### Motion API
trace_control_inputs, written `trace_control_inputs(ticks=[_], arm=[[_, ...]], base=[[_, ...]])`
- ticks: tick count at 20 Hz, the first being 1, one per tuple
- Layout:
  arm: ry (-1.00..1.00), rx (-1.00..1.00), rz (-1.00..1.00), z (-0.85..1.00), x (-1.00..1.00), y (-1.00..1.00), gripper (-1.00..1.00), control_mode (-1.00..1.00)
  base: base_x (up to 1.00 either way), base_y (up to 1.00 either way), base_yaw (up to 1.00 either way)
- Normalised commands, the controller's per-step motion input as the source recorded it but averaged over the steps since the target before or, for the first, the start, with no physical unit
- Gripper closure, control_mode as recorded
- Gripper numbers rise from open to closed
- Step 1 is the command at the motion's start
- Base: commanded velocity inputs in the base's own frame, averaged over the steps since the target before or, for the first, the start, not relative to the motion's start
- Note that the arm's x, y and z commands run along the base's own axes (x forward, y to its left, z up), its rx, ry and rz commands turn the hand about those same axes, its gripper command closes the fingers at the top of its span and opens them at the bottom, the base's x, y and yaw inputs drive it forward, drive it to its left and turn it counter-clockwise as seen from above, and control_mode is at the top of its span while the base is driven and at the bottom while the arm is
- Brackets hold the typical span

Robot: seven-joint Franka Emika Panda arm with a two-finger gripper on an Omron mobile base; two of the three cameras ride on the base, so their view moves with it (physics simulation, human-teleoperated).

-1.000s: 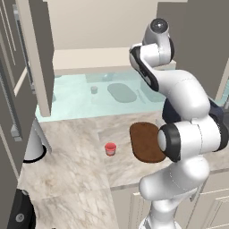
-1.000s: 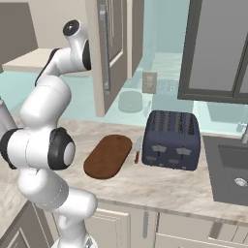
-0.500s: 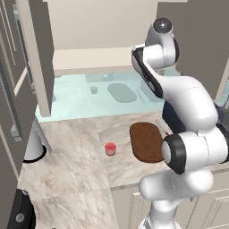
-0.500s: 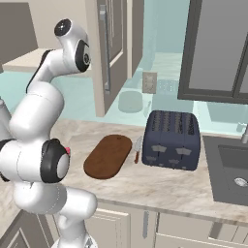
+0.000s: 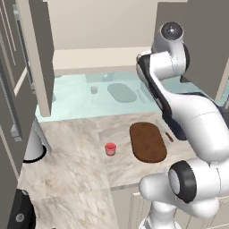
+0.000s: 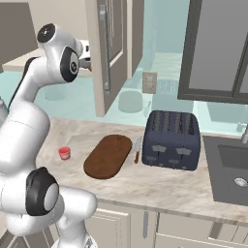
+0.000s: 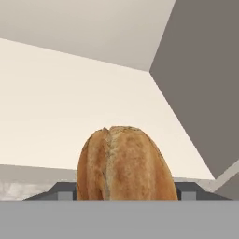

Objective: Pick the bread, place it on the cutting board, pick the jam, place it on the counter, and close the cabinet.

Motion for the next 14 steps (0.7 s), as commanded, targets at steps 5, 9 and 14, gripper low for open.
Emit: trace_control_inputs(ticks=[5, 9, 14], arm=[[0.02, 0.00, 0.00, 0.00, -0.84, 0.10, 1.00, -1.00], [0.07, 0.03, 0.00, 0.00, -0.90, 0.04, 1.00, -1.00], [0.21, 0.06, -0.01, 0.00, -0.67, 0.04, 1.00, -1.00]], base=[[0.00, 0.00, 0.00], [0.00, 0.00, 0.00], [0.00, 0.00, 0.00]])
